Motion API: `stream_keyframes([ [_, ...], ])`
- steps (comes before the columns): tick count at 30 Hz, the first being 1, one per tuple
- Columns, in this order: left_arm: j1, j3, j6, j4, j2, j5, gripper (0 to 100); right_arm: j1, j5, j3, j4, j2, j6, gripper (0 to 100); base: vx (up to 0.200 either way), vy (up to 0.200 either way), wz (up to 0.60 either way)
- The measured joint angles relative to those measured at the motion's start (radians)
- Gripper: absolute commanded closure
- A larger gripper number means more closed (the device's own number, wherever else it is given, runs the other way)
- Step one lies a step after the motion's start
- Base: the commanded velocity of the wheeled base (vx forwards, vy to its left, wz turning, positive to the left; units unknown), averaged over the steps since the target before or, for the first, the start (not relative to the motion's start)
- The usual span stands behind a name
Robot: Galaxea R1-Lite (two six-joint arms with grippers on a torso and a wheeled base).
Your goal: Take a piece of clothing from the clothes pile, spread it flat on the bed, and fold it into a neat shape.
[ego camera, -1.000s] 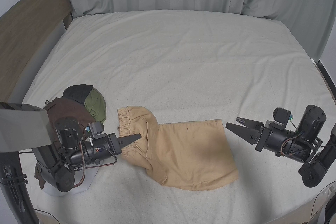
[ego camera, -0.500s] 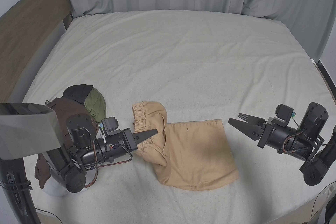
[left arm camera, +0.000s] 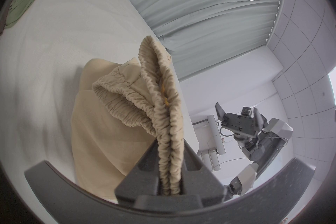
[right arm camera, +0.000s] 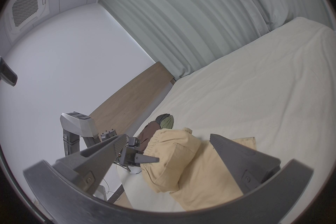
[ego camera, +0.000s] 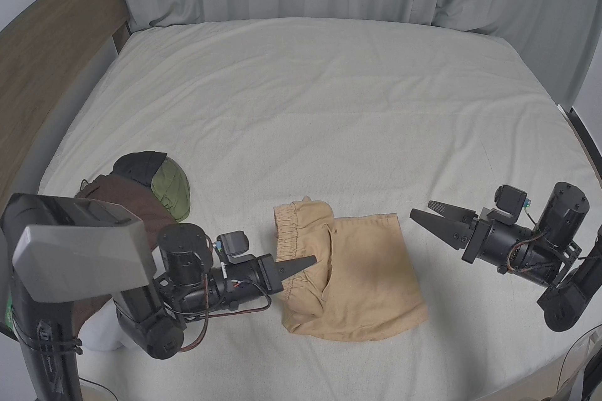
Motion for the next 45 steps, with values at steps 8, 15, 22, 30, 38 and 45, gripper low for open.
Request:
stream_keyframes([
  [8,-0.045,-0.062,-0.007,0.001,0.065,0.042,100,0.0,0.001,0.0,0.0,0.0,0.001,0,0.0,0.0,0.0],
  [15,-0.07,-0.097,-0.091,0.001,0.078,0.043,100,0.0,0.001,0.0,0.0,0.0,0.001,0,0.0,0.0,0.0],
  [22,-0.094,-0.153,-0.11,0.001,0.093,0.06,100,-0.001,0.001,0.0,0.0,0.0,0.001,0,0.0,0.0,0.0],
  [30,-0.103,-0.193,-0.102,0.0,0.124,0.083,100,-0.013,0.002,-0.001,0.0,0.0,0.001,0,0.0,0.0,0.0],
  [38,-0.113,-0.194,-0.099,0.0,0.134,0.083,0,-0.015,0.002,-0.001,-0.001,-0.001,0.002,0,0.0,0.0,0.0],
  [45,-0.134,-0.193,-0.096,0.0,0.136,0.086,0,-0.013,0.003,-0.001,0.0,-0.001,0.001,0,0.0,0.0,0.0],
])
